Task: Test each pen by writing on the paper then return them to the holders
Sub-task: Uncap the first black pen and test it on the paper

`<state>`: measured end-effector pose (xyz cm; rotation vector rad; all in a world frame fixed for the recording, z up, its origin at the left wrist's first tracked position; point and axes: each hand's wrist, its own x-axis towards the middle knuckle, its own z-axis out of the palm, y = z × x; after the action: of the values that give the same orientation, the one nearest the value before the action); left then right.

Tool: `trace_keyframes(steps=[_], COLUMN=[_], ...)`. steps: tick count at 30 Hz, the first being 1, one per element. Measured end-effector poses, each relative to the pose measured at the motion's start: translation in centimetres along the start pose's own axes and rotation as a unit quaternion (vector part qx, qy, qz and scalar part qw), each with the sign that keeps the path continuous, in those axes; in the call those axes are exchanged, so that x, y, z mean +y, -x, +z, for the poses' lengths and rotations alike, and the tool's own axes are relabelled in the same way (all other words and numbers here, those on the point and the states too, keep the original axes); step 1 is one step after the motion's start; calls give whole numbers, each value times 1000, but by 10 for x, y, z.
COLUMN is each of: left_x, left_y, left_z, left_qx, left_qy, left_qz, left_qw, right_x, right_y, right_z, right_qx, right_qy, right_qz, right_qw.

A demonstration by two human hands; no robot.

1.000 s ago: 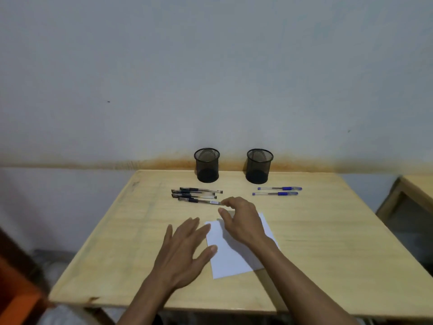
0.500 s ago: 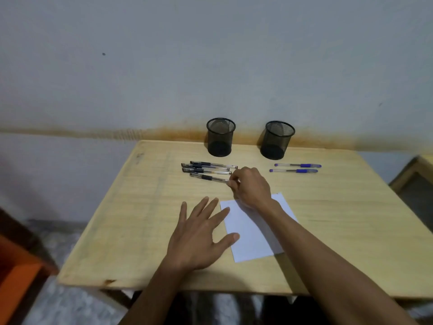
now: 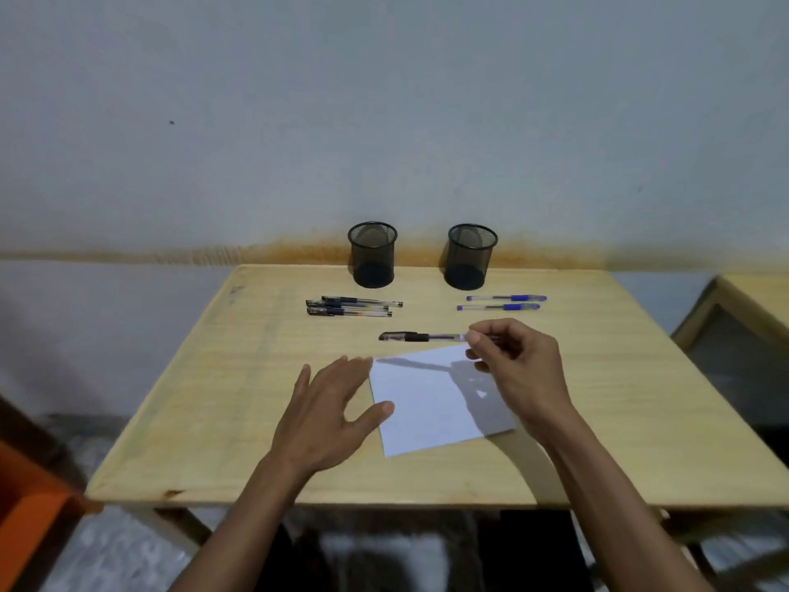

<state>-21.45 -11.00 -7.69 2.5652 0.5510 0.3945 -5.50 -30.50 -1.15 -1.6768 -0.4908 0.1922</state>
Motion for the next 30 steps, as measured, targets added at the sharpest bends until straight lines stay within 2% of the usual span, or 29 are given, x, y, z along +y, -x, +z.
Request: trace_keyframes(steps=[3,7,12,15,19,22,24,26,28,30], left_x=[18,57,74,78,80,85,81,64,39,11], left_y=[2,-5,-21,-26,-31,-29,-26,-23,-21,-22], left_z=[-5,-7,6,11,8,4,-3,-17,-30,-37], left_qx=[124,174,188,160,155,140,136,148,150,151], left_qy=[69,32,-28,-22,41,41,76,119,102,69], left_qz=[12,88,163,172,128,167,135,61,10,-27], left_qw=[990,980,968,972,979,975,979,980,983,986], right_x=[0,1,7,10,11,9,7,7,7,8], right_y=[8,11,6,9,4,-2,-9,-22,-37,-43], right_z=[-19,-32,-30,-18,-8,-12,-17,-28,-39,-37], right_qx=[-11,-41,-37,-86,-111,-128,-111,-53,-22,-32], right_qy=[-36,-80,-166,-144,-155,-129,-139,-168,-181,-172], right_qz=[10,31,77,90,98,76,68,73,68,63], right_qw=[999,995,982,982,977,981,982,982,981,983])
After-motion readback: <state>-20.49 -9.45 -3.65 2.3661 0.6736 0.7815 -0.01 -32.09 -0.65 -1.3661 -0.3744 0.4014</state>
